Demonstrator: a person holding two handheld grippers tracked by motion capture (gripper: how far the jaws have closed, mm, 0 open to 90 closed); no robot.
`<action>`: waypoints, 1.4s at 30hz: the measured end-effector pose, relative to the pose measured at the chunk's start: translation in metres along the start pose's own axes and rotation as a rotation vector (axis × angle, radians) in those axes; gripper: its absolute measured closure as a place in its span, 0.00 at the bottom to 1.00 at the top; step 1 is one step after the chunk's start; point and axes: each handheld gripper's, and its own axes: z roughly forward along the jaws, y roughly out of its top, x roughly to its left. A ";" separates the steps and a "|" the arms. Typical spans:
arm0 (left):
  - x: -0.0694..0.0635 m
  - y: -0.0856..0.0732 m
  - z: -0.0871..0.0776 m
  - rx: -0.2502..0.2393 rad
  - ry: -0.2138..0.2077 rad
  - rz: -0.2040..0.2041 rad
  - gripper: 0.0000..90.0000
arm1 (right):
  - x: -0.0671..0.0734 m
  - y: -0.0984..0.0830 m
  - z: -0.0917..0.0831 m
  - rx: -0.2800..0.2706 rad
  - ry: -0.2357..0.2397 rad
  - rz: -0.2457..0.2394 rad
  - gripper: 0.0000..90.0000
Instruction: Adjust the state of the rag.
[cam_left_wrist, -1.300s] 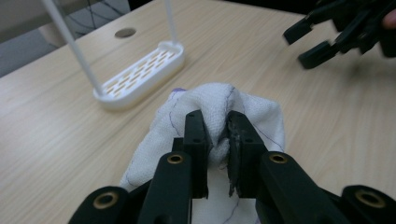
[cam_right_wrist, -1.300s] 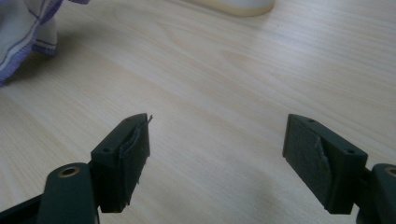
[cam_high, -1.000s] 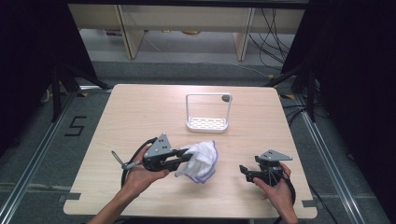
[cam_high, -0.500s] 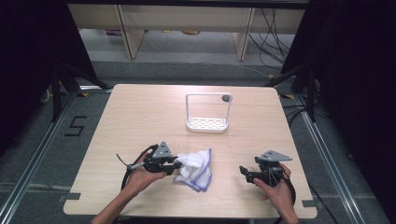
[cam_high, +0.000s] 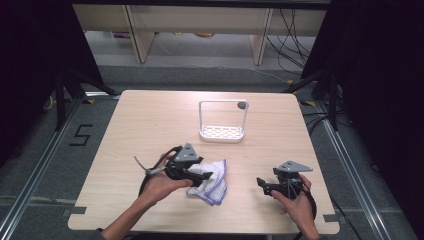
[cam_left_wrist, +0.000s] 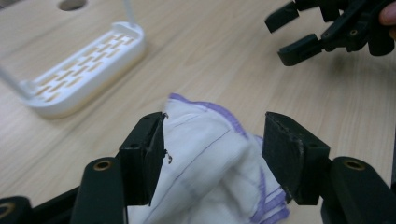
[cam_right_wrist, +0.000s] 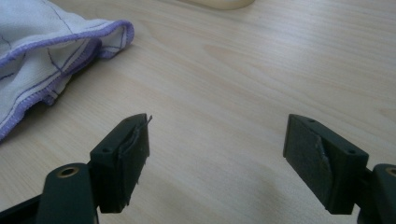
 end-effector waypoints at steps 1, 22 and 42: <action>-0.002 0.004 0.007 0.027 -0.007 0.020 0.43 | 0.000 0.000 0.000 -0.010 -0.024 -0.020 0.26; -0.008 0.016 0.064 0.148 0.055 0.142 0.93 | -0.001 -0.002 -0.001 -0.016 -0.031 -0.015 0.26; 0.030 0.055 -0.074 -0.202 0.038 0.018 0.95 | 0.006 0.001 -0.002 -0.022 -0.001 -0.023 0.27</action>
